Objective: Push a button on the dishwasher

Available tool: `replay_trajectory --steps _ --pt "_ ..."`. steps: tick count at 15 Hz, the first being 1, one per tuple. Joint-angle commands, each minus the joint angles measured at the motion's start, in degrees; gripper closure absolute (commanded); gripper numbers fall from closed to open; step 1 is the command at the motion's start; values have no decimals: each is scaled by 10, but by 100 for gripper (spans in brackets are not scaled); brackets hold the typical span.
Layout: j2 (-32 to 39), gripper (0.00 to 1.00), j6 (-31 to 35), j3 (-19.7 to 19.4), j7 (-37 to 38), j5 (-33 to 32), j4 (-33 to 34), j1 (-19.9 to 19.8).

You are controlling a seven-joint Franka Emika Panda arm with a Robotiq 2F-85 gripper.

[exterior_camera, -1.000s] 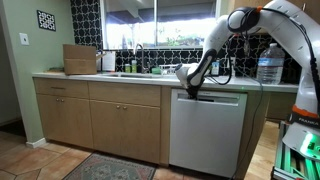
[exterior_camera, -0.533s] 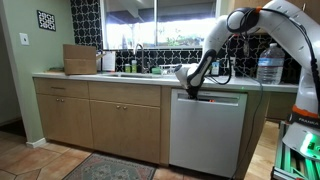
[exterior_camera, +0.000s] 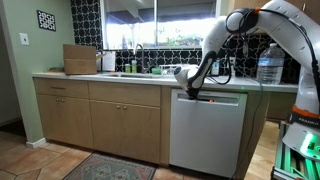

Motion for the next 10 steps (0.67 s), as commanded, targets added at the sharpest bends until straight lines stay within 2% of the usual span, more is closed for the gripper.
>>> replay_trajectory --steps 1,10 --pt "24 100 33 -27 22 -66 24 -7" --pt "36 100 37 -15 58 -121 27 -17"
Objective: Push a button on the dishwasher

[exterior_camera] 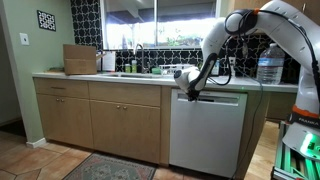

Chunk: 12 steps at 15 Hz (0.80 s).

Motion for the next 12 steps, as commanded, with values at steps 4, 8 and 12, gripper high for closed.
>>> replay_trajectory --steps 4,8,12 --pt "32 100 23 -13 10 -53 37 -25" --pt "37 100 21 -12 18 -66 39 -27" --pt "39 100 24 -12 24 -68 43 -31"
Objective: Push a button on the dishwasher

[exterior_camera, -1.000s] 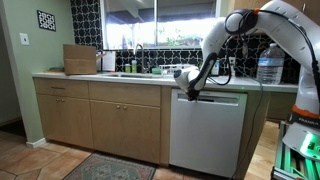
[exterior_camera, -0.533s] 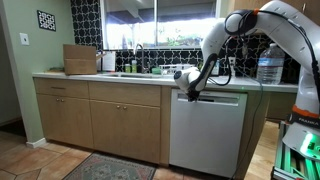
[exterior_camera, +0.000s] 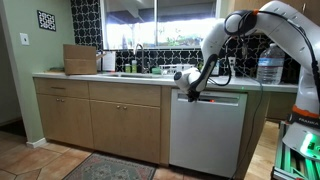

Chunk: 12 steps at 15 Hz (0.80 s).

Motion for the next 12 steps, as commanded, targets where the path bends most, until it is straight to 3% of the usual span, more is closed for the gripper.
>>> replay_trajectory --steps 1,12 --pt "34 100 26 -15 3 -38 44 -32" --pt "84 100 19 -24 48 -84 81 -46"
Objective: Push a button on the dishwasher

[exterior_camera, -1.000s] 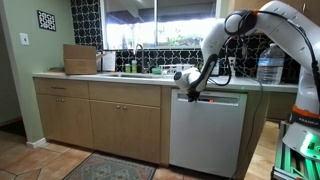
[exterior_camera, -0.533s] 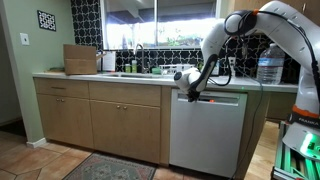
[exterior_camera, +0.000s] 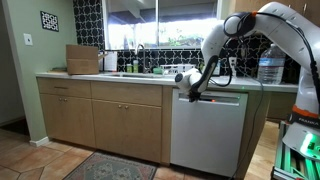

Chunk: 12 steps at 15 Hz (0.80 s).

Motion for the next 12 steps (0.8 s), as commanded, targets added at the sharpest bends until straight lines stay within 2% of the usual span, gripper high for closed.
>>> replay_trajectory --steps 1,7,12 --pt "75 100 20 -19 12 -47 78 -42" --pt "17 100 4 8 -31 -18 27 -40" --pt "-39 100 -4 33 -99 8 -25 -45"
